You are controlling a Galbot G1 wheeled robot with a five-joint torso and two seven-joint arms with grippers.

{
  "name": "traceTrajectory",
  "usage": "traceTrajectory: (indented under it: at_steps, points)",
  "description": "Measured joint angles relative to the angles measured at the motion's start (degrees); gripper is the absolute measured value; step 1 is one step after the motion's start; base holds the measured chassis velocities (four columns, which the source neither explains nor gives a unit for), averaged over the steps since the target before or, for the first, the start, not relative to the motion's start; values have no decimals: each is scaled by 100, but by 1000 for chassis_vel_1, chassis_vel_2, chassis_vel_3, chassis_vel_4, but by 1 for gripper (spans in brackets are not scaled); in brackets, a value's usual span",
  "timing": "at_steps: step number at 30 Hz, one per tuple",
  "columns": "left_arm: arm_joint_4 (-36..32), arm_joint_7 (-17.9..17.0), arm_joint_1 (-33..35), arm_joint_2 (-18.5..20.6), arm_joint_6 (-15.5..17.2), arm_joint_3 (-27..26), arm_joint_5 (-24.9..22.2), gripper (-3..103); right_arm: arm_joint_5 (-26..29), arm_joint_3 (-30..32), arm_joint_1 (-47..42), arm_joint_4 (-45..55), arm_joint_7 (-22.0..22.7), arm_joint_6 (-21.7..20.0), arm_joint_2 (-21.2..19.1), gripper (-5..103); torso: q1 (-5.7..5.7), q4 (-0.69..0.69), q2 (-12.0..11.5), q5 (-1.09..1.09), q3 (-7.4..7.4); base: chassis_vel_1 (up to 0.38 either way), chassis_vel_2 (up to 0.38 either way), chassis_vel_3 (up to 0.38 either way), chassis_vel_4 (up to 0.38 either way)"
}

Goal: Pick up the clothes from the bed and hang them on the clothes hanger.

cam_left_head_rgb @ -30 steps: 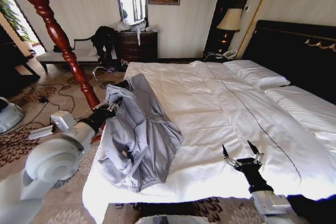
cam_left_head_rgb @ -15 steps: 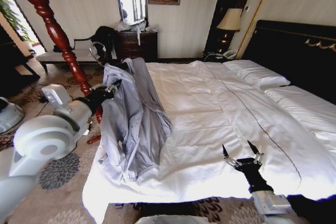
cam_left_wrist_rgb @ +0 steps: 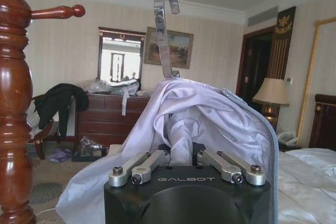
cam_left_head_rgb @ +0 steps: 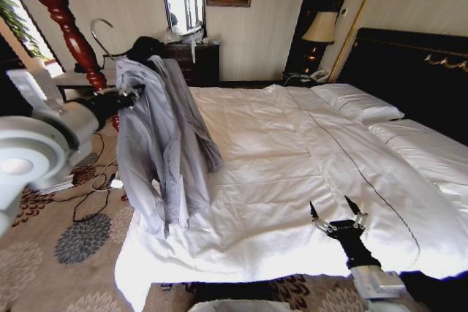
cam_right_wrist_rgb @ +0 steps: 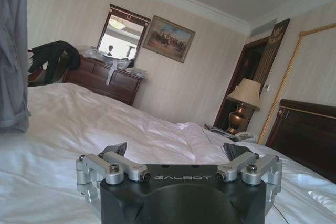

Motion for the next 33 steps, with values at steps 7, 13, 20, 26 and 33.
traceTrajectory:
  at_steps: [7, 13, 20, 26, 33]
  points:
    - [395, -183, -1258, -113, 84, 964, -155, 15, 0, 0, 0, 0, 0, 0, 0, 100, 0, 1, 0, 1, 0, 0, 0, 0, 0]
    - [1002, -429, -3021, -552, 139, 2494, -410, 15, 0, 0, 0, 0, 0, 0, 0, 100, 1, -3, 0, 1, 0, 0, 0, 0, 0]
    - [1581, -433, -4095, -811, 245, 3143, -656, 15, 0, 0, 0, 0, 0, 0, 0, 100, 0, -1, 0, 2, 0, 0, 0, 0, 0]
    - [2080, -429, -4644, -878, 364, 3333, -858, 15, 0, 0, 0, 0, 0, 0, 0, 100, 0, 0, 0, 1, -1, 0, 0, 0, 0]
    - [2532, -512, -5012, -999, 380, 3490, -1056, 15, 0, 0, 0, 0, 0, 0, 0, 100, 0, -1, 0, 1, 0, 0, 0, 0, 0]
